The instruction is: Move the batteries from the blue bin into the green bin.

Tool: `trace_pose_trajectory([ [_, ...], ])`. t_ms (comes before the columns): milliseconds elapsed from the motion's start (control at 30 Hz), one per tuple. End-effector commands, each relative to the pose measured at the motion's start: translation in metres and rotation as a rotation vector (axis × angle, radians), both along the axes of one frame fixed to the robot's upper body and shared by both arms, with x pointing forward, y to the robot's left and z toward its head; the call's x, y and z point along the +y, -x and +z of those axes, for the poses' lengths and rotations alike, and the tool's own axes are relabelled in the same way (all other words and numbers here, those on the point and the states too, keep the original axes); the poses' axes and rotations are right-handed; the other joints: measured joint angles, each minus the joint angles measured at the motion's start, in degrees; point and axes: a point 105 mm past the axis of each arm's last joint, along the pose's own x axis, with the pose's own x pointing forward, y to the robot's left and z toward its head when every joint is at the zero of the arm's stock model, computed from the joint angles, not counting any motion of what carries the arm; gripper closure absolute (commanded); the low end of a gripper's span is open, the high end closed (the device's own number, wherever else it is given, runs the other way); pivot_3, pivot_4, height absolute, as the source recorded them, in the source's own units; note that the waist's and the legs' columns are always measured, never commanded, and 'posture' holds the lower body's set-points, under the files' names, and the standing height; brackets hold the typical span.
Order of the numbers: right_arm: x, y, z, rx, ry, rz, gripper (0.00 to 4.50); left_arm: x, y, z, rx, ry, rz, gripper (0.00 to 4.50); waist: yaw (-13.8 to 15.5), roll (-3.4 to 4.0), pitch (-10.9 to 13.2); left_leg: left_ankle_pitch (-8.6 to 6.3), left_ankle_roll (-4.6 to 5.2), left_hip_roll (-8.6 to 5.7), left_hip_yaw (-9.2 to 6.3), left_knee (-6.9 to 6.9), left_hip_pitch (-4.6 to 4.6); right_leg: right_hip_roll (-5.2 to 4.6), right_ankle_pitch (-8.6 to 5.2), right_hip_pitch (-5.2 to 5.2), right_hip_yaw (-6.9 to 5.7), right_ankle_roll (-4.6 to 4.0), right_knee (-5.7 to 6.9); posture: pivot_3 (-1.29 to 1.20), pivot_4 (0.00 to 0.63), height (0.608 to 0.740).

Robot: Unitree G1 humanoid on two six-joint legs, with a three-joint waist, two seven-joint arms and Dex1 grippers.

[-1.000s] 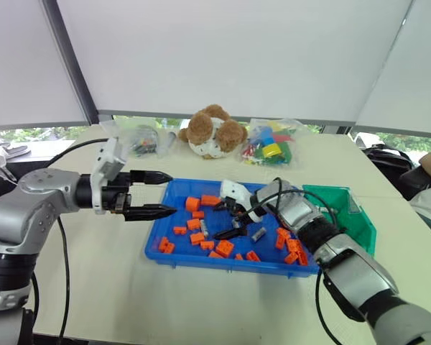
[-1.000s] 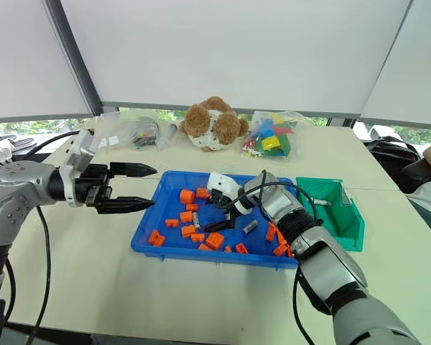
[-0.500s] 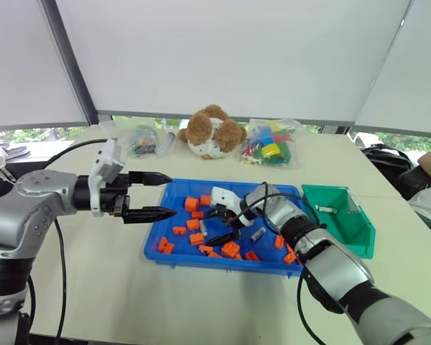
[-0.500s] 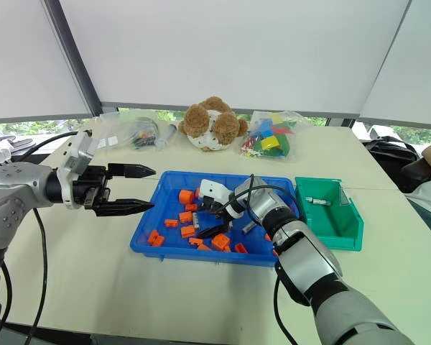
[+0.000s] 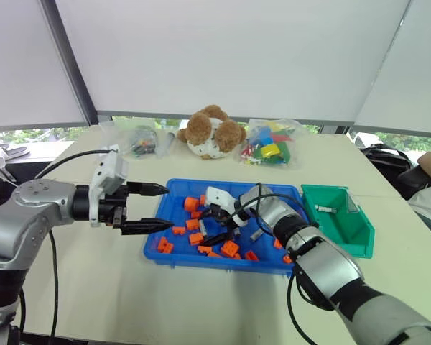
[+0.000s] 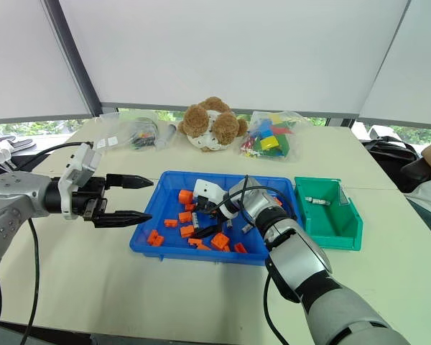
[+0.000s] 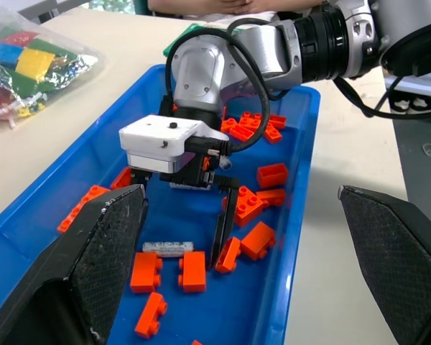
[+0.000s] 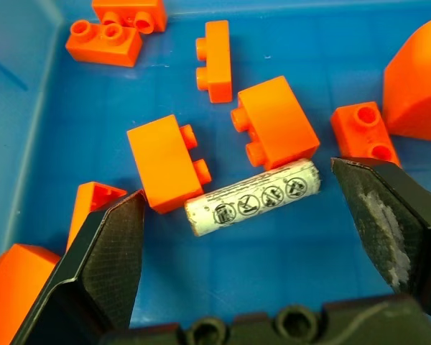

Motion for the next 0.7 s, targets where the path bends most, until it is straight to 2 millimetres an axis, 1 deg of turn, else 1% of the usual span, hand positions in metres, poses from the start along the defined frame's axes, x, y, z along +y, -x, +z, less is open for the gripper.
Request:
trace_pose_trajectory([
  [33,0.000,-0.003,0.001,-0.023,0.024,-0.003,0.26,-0.001,0.005,0.011,-0.066,-0.013,-0.008,0.00,-0.01,0.00,0.00,0.00,0.00,0.00,0.00,0.00,0.00,0.00,0.00,0.00,0.00,0.00,0.00,0.00,0.150,0.704],
  [100,-0.002,-0.003,-0.001,-0.034,0.042,-0.003,0.76,-0.002,0.004,0.012,-0.068,-0.012,-0.007,0.00,-0.03,0.00,0.00,0.00,0.00,0.00,0.00,0.00,0.00,0.00,0.00,0.00,0.00,0.00,0.00,0.00,0.150,0.704],
  [133,-0.003,-0.003,-0.001,-0.038,0.047,-0.002,1.24,-0.002,0.004,0.012,-0.068,-0.011,-0.007,0.00,-0.03,0.00,0.00,0.00,0.00,0.00,0.00,0.00,0.00,0.00,0.00,0.00,0.00,0.00,0.00,0.00,0.150,0.704],
  [167,-0.004,-0.003,-0.002,-0.039,0.049,-0.002,1.62,-0.002,0.004,0.012,-0.069,-0.011,-0.007,0.00,-0.03,0.00,0.00,0.00,0.00,0.00,0.00,0.00,0.00,0.00,0.00,0.00,0.00,0.00,0.00,0.00,0.150,0.704],
  [200,-0.004,-0.004,-0.001,-0.040,0.049,-0.001,2.21,-0.003,0.004,0.012,-0.070,-0.010,-0.008,0.00,-0.02,0.00,0.00,0.00,0.00,0.00,0.00,0.00,0.00,0.00,0.00,0.00,0.00,0.00,0.00,0.00,0.150,0.704],
  [233,-0.004,-0.004,-0.001,-0.041,0.049,0.000,2.35,-0.003,0.004,0.012,-0.070,-0.009,-0.008,0.00,-0.02,0.00,0.00,0.00,0.00,0.00,0.00,0.00,0.00,0.00,0.00,0.00,0.00,0.00,0.00,0.00,0.150,0.704],
  [433,-0.001,-0.003,0.005,-0.033,0.024,0.004,2.34,-0.005,0.001,0.012,-0.076,-0.006,-0.010,0.00,-0.01,0.00,0.00,0.00,-0.01,0.00,0.00,0.00,0.00,0.00,0.00,0.00,0.00,0.00,0.00,0.00,0.150,0.704],
  [467,-0.001,-0.004,0.009,-0.030,0.005,0.001,2.34,-0.005,0.001,0.012,-0.077,-0.005,-0.010,0.00,0.00,0.00,0.00,0.00,-0.01,0.00,0.00,0.00,0.00,0.00,0.00,0.00,0.00,-0.01,0.00,0.00,0.150,0.704],
  [533,-0.005,-0.008,0.024,-0.047,-0.043,-0.016,2.34,-0.006,0.001,0.012,-0.080,-0.005,-0.011,0.00,0.02,0.00,0.00,0.00,-0.01,0.00,0.00,0.00,0.00,0.00,0.00,0.00,0.00,-0.01,0.00,0.00,0.150,0.704],
  [600,-0.019,-0.013,0.040,-0.085,-0.079,-0.045,2.34,-0.007,0.000,0.012,-0.083,-0.004,-0.011,0.00,0.14,0.02,0.01,0.00,-0.01,0.00,0.00,0.00,-0.01,0.00,0.00,-0.01,0.00,0.00,0.00,0.00,0.150,0.704],
  [700,-0.054,-0.012,0.072,-0.152,-0.151,-0.104,2.34,-0.007,0.000,0.010,-0.084,-0.002,-0.011,0.00,0.78,0.02,0.03,0.01,-0.01,-0.01,-0.01,0.01,-0.08,-0.04,0.00,-0.03,-0.01,0.00,0.00,0.00,0.150,0.704],
])
